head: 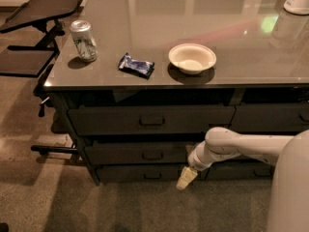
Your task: Close middle drawer
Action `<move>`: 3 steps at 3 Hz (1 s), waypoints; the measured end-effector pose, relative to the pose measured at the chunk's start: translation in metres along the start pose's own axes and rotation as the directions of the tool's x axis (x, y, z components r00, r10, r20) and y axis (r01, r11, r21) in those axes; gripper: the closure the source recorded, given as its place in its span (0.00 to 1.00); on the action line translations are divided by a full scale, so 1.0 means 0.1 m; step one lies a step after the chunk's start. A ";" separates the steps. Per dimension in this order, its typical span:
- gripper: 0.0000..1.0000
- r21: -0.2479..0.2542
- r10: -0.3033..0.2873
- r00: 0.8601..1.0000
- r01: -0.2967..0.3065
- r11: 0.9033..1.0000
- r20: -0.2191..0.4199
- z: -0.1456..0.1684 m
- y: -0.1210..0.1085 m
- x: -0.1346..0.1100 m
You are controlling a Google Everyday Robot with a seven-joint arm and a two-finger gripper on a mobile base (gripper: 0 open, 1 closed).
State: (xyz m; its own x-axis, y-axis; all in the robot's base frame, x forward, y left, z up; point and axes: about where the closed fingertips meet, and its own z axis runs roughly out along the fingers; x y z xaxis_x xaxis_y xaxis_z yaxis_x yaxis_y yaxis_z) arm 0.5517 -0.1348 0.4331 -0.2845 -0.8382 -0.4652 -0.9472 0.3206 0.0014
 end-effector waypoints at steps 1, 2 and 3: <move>0.00 0.036 -0.017 1.000 0.017 0.999 0.013 -0.06 -0.13 -0.11; 0.00 0.042 -0.020 1.000 0.020 0.999 0.015 -0.07 -0.15 -0.13; 0.00 0.053 -0.026 0.999 0.025 0.998 0.019 -0.08 -0.19 -0.17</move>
Offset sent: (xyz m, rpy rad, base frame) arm 0.0325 0.0036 0.0248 -0.0018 -0.0938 -0.0078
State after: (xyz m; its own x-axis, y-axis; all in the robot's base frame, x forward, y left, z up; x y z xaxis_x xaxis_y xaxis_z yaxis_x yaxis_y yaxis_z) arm 0.5730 -0.1302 0.4481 -0.2571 -0.8377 -0.4819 -0.9448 0.3226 -0.0567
